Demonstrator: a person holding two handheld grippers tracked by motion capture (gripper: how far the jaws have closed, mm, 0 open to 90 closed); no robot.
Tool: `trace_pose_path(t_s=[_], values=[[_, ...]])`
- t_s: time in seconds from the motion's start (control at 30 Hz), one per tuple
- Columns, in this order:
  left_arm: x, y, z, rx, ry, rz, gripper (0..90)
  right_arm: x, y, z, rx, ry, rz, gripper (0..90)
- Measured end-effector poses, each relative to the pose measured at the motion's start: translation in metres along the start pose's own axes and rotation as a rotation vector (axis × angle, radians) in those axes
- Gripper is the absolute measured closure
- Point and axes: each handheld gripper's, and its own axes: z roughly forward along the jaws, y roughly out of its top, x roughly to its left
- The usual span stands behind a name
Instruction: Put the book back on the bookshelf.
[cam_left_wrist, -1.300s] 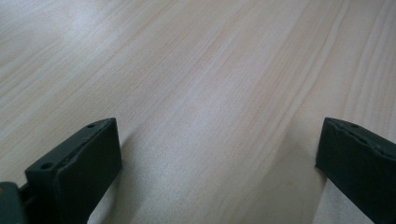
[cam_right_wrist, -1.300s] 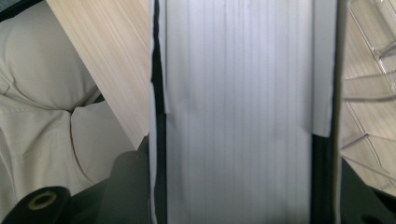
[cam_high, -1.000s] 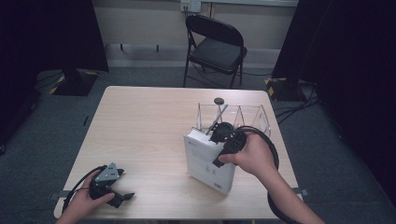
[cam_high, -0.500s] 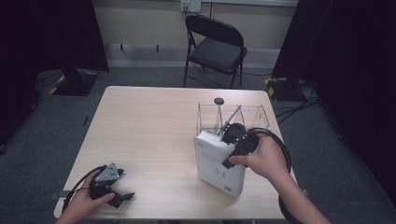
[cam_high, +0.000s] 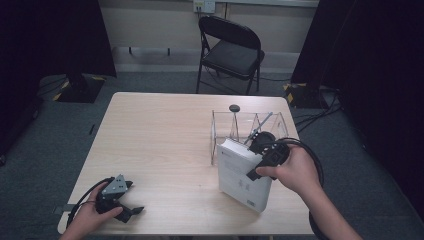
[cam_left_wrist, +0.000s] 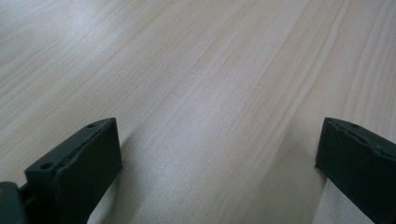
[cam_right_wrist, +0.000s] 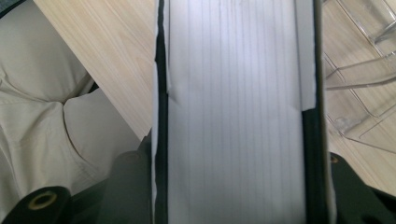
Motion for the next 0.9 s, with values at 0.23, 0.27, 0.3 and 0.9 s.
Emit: trace_pose_path(t_s=[0.23,0.27,0.3,0.9], values=[[0.0,0.0,0.0,0.001,0.001,0.0,0.0,-0.005,-0.009,-0.003,0.004,0.002,0.017,52.1],[0.0,0.0,0.0,0.0,0.001,0.0,0.0,-0.005,-0.01,-0.003,0.004,0.0,0.021,52.1],[0.0,0.0,0.0,0.0,0.0,0.0,0.0,-0.006,-0.011,-0.003,0.006,-0.002,0.021,52.1],[0.0,0.0,0.0,0.0,0.0,0.0,0.0,-0.024,-0.034,-0.01,-0.012,-0.009,0.106,52.1]])
